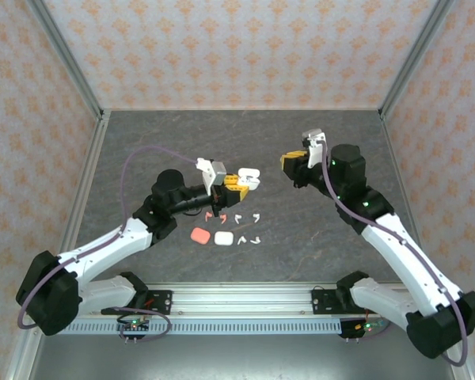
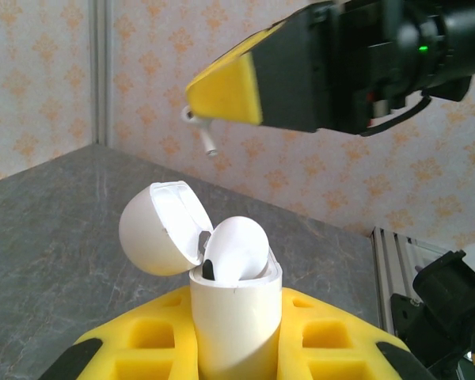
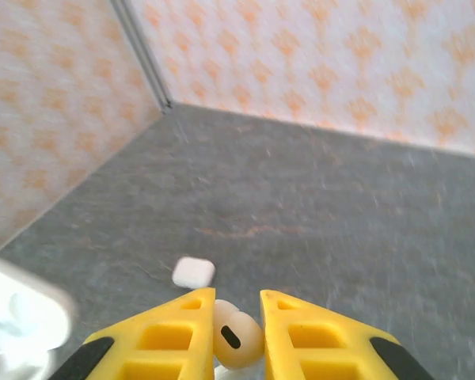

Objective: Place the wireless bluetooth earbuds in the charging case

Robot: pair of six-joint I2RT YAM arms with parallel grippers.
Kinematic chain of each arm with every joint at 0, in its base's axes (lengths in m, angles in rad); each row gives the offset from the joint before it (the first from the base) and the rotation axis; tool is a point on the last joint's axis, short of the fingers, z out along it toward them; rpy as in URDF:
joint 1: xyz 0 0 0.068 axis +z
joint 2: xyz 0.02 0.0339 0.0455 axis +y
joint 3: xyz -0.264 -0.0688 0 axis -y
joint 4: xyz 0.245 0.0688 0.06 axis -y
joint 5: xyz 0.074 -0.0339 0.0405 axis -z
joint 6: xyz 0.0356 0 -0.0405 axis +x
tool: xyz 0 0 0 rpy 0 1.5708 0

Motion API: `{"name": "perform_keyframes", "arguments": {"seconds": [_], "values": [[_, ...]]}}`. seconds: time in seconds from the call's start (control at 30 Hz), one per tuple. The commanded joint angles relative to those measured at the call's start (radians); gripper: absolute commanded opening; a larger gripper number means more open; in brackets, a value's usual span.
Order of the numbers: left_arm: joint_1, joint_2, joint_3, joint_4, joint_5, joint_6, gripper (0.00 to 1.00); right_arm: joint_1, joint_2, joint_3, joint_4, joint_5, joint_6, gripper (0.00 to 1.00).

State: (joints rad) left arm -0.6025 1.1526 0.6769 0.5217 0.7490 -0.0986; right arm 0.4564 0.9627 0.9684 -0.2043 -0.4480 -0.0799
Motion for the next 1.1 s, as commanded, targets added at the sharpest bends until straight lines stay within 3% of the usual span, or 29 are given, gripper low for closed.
{"name": "perform_keyframes", "arguments": {"seconds": [0.0, 0.3, 1.07], "values": [[-0.006, 0.007, 0.047, 0.056, 0.017, -0.025, 0.00, 0.045, -0.036, 0.026, 0.054, -0.045, -0.089, 0.18], [-0.006, 0.050, 0.094, 0.037, 0.042, -0.059, 0.00, 0.178, -0.010, 0.071, 0.053, 0.003, -0.187, 0.18], [-0.006, 0.045, 0.097, 0.060, 0.066, -0.083, 0.00, 0.188, 0.024, 0.033, 0.065, -0.032, -0.204, 0.18]]}}
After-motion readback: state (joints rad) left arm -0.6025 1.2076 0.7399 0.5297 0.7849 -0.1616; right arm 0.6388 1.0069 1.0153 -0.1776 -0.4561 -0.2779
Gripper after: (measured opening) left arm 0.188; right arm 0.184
